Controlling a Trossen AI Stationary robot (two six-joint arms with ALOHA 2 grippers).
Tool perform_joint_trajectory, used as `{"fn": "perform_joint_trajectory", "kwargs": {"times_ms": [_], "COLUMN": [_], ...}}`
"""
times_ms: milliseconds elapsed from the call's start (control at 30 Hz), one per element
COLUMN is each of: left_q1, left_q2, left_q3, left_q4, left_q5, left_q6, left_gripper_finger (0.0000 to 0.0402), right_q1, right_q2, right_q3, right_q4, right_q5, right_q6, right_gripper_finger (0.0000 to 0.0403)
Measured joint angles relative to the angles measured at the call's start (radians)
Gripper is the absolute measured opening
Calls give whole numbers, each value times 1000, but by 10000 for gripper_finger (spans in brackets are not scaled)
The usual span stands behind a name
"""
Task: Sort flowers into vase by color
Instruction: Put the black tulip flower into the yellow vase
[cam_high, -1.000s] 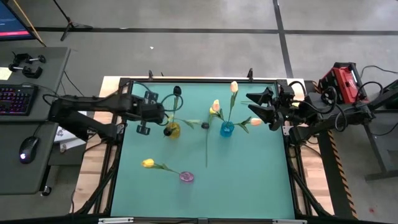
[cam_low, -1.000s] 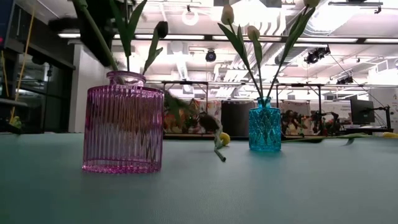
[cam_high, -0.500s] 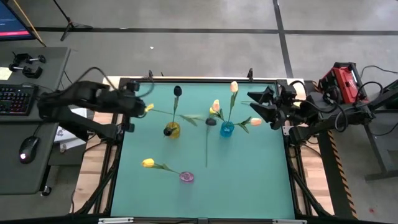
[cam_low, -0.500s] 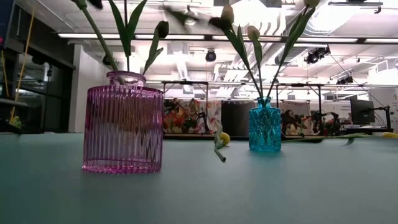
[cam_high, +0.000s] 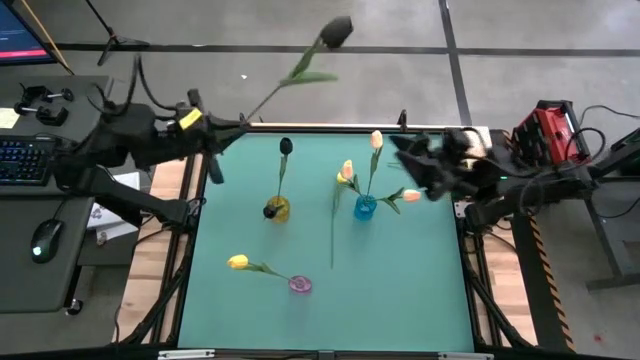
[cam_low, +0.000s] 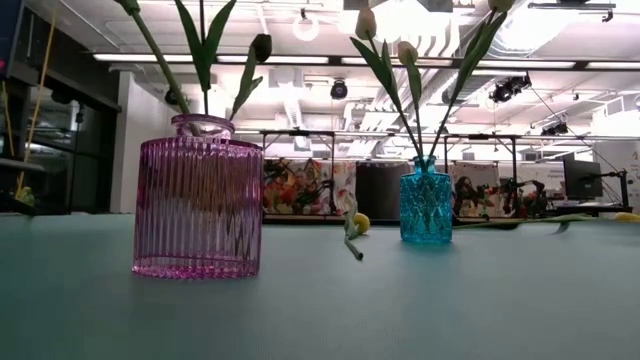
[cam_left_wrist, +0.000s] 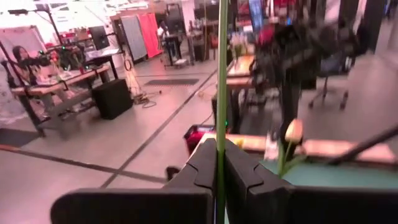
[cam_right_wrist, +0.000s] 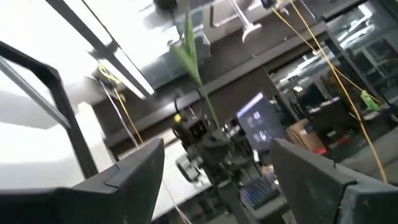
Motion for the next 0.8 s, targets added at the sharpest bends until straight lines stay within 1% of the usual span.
{"fn": "perform_joint_trajectory", "kwargs": {"times_ms": [100,233,333,467,633,733,800], "left_q1": [0,-20,-50,-89,-114,-127,-138], "left_q2": [25,73,101,152,197,212,213], "left_q3": [-51,-121,-152,-156,-156,-157,-156], "left_q4": [105,194,277,359,404,401,402], "left_q5": [0,-3,-48,-105,-108,-110,-129], "left_q6": [-67,-173,-208,-210,-210,-218,-218], "left_gripper_finger": [0,0,0,0,0,0,0], "right_q1": [-31,-74,-102,-135,-154,-159,-160], "right_q2": [123,250,325,409,501,527,529], "right_q3": [119,321,461,621,762,823,847], "right_q4": [-15,-109,-215,-328,-361,-384,-406], "right_q5": [-41,-46,-46,-46,-48,-48,-48], "right_q6": [-56,-158,-185,-189,-207,-228,-239], "right_gripper_finger": [279,279,279,279,279,279,279]}}
